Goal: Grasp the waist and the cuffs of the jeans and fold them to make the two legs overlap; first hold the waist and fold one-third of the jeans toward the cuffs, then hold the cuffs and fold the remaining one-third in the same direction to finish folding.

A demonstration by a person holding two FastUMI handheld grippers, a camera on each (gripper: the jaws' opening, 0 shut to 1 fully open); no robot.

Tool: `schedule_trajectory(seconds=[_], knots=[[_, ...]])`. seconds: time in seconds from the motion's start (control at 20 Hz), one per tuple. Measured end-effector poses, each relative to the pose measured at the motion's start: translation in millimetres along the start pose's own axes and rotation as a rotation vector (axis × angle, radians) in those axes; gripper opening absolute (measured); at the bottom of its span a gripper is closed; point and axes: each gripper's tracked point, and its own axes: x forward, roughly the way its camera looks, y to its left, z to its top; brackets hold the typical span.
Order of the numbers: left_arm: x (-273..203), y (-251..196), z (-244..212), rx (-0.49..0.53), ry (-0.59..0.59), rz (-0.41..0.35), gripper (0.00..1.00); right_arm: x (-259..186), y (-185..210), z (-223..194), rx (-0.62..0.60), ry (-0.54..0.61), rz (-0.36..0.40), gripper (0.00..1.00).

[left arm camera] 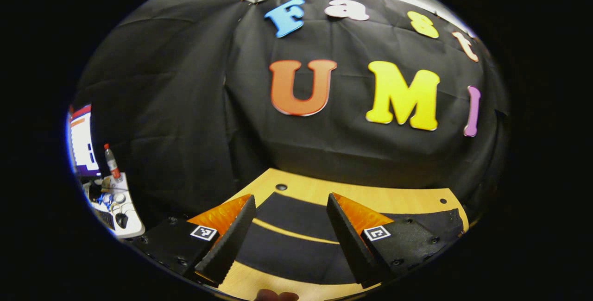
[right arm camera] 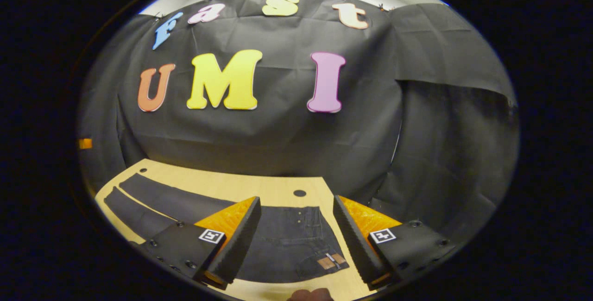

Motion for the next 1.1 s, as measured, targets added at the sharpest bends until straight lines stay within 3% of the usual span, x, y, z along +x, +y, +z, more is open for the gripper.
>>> schedule_trajectory(seconds=[0.3,0.4,0.6,0.7,1.1], knots=[[28,68,-89,-0.237,0.292,0.094,0.99,15,8,-44,0.086,0.198,-0.026,0.98],[43,85,-127,-0.392,0.421,0.127,0.99,16,12,-63,0.152,0.283,-0.048,0.98],[67,108,-183,-0.826,0.619,0.215,0.99,7,15,-87,0.243,0.401,-0.126,0.98],[72,106,-197,-0.961,0.692,0.253,0.99,2,14,-93,0.266,0.432,-0.154,0.98],[99,112,-213,-0.928,0.761,0.348,0.99,10,-20,-127,0.345,0.547,-0.219,0.98]])
